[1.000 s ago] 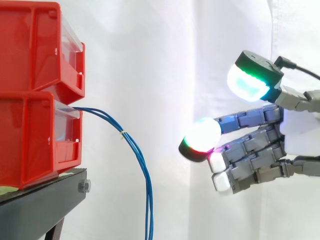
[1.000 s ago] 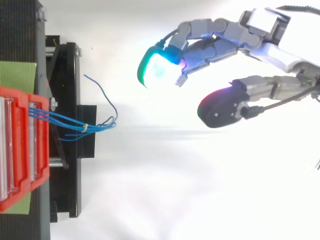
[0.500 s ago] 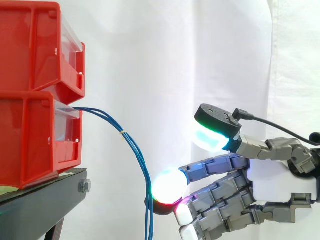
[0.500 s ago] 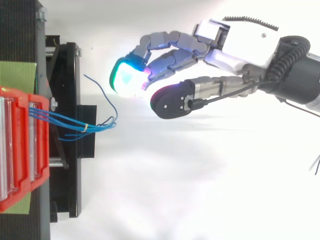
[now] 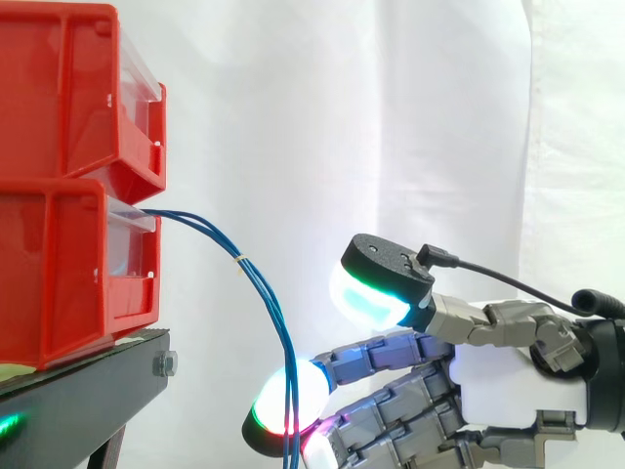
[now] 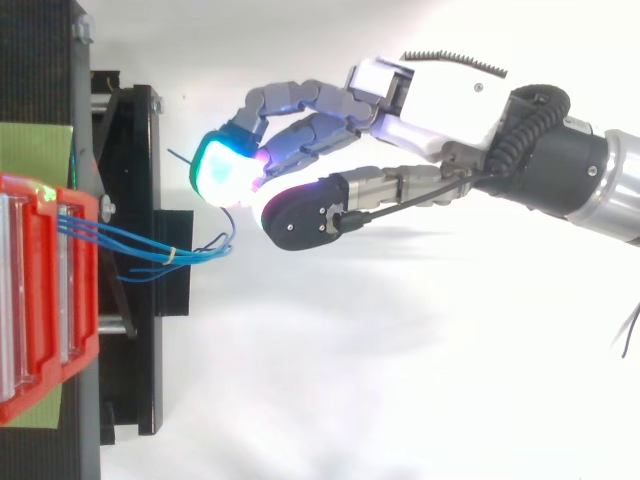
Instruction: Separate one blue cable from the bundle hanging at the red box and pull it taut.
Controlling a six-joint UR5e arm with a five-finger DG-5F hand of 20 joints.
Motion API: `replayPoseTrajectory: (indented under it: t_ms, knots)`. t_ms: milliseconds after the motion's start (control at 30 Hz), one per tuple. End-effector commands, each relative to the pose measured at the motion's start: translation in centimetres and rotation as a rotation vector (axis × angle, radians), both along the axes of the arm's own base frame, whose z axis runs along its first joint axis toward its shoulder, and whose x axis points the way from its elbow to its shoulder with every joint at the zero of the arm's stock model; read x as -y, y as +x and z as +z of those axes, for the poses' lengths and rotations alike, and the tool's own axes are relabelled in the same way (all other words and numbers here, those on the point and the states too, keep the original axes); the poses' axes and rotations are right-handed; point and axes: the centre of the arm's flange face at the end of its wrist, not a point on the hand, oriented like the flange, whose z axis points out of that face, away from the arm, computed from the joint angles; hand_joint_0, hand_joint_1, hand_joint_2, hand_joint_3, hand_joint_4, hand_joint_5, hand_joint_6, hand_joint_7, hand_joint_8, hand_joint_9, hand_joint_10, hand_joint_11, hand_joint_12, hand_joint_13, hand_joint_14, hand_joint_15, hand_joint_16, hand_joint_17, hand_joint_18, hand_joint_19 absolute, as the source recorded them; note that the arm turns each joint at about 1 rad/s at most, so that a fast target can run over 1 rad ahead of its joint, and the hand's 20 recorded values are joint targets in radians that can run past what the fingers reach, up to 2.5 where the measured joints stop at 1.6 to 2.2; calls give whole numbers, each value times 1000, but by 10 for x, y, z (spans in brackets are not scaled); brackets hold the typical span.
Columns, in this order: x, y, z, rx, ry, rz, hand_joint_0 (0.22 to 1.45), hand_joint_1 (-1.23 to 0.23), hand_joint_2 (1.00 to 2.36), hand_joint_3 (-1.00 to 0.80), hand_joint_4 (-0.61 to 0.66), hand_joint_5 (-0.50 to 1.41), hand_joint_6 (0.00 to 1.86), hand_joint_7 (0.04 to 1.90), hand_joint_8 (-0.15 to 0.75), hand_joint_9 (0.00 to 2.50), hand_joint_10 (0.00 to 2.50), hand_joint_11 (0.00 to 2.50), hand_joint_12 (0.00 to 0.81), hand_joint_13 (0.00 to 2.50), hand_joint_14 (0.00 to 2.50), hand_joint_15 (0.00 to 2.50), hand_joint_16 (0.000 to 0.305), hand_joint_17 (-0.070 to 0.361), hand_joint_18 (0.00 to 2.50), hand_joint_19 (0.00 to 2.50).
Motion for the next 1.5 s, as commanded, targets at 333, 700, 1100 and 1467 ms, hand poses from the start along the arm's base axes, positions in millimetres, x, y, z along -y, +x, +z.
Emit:
replayPoseTrajectory:
  t_ms: [333, 700, 1100, 1467]
  knots:
    - [-7, 7, 7, 66, 9, 10, 560, -485, 1003, -471, 256, -190, 503, 971, 302, 700, 21, 707, 373, 699, 18, 518, 54, 122, 519, 585]
    - [-25, 18, 21, 100, 37, 31, 560, -483, 1003, -470, 257, -189, 503, 972, 301, 700, 19, 699, 371, 700, 20, 518, 54, 122, 518, 585]
    - [-49, 21, 1, 81, 46, 39, 561, -484, 1002, -472, 255, -188, 503, 975, 300, 702, 21, 702, 367, 697, 18, 514, 54, 121, 519, 577]
    - [-52, 24, -6, 41, 94, 49, 561, -484, 1003, -468, 257, -187, 503, 972, 300, 703, 21, 702, 364, 691, 19, 522, 54, 121, 515, 582]
